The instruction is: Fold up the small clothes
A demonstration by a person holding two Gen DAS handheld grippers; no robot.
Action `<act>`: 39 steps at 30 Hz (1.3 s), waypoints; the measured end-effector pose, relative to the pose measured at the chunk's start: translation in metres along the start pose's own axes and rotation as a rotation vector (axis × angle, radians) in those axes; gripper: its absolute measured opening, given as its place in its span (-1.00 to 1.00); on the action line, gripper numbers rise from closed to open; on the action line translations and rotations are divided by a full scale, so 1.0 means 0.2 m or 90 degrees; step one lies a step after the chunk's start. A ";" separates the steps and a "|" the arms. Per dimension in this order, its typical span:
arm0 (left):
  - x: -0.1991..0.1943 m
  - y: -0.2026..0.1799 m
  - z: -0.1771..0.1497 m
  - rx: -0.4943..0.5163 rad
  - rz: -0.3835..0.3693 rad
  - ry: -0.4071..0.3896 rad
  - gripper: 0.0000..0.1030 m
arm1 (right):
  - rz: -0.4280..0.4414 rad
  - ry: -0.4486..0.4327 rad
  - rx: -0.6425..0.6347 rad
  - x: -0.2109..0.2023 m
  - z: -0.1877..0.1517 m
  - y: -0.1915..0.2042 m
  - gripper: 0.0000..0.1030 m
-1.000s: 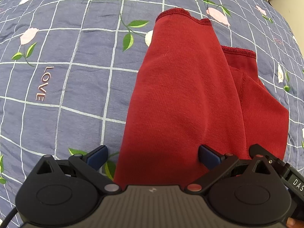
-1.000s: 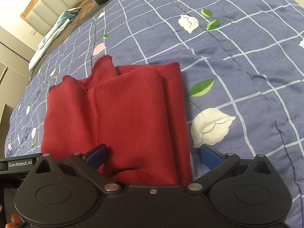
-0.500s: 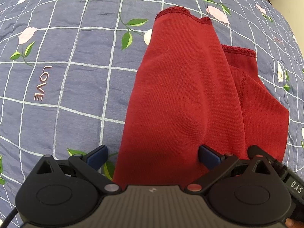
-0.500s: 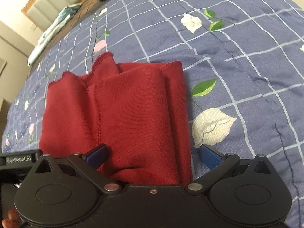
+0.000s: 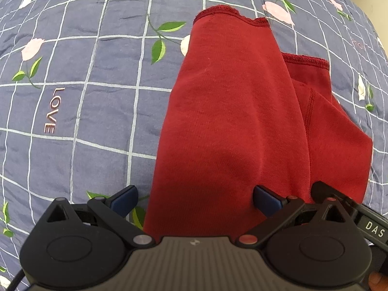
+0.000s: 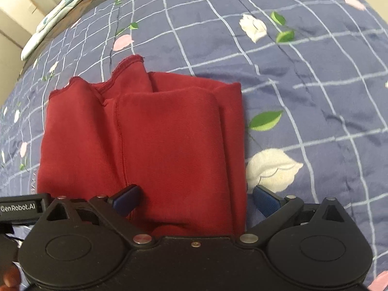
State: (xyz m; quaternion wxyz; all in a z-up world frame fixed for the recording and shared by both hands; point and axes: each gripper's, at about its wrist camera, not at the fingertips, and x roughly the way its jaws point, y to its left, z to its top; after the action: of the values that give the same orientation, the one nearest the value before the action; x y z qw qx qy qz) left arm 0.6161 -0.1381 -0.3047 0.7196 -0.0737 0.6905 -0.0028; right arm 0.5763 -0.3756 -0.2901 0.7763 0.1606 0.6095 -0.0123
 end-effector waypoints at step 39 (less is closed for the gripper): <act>-0.38 -0.05 -0.12 0.042 -0.019 -0.070 -0.30 | 0.064 -0.085 -0.052 -0.45 -0.04 0.30 -0.51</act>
State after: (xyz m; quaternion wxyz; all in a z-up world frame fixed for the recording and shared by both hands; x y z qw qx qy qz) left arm 0.5889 -0.1424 -0.2299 0.7585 -0.0602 0.6481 -0.0325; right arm 0.5587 -0.3322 -0.1912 0.8207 0.1582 0.5475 0.0410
